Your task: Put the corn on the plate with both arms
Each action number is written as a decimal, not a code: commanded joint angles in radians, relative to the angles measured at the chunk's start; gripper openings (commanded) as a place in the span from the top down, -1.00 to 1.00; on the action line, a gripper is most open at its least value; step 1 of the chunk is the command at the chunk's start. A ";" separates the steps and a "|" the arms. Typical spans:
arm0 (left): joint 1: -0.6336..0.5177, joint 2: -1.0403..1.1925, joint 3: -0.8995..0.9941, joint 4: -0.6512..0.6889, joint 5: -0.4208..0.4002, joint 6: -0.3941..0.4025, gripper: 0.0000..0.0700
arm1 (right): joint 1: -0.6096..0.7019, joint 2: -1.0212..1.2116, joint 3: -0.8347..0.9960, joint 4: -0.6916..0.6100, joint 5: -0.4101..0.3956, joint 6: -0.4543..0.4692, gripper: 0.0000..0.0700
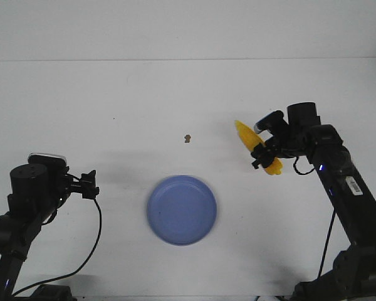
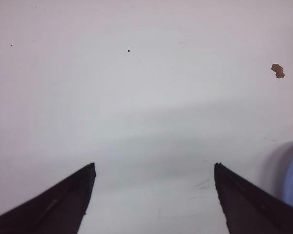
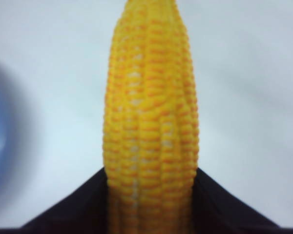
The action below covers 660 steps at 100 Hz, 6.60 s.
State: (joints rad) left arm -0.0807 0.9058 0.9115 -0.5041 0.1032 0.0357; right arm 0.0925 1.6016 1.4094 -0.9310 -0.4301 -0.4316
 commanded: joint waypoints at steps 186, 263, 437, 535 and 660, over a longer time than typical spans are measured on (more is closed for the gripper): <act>0.000 0.008 0.013 0.003 -0.001 -0.021 -0.43 | 0.411 0.024 0.015 0.030 0.182 0.307 -0.37; 0.000 0.006 0.013 0.004 -0.001 -0.048 -0.43 | -0.125 -0.885 -0.510 0.275 0.241 0.402 -0.37; 0.000 -0.517 -0.305 0.094 -0.002 -0.116 0.97 | -0.126 -1.372 -0.813 0.381 0.360 0.416 1.00; 0.008 -0.660 -0.498 0.421 -0.003 -0.044 0.97 | -0.126 -1.372 -0.813 0.385 0.359 0.416 1.00; 0.068 -0.903 -0.898 0.663 -0.002 -0.055 0.97 | -0.126 -1.372 -0.813 0.385 0.359 0.416 1.00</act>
State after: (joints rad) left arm -0.0135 0.0044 0.0334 0.1467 0.1028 -0.0177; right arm -0.0330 0.2279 0.5861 -0.5564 -0.0742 -0.0246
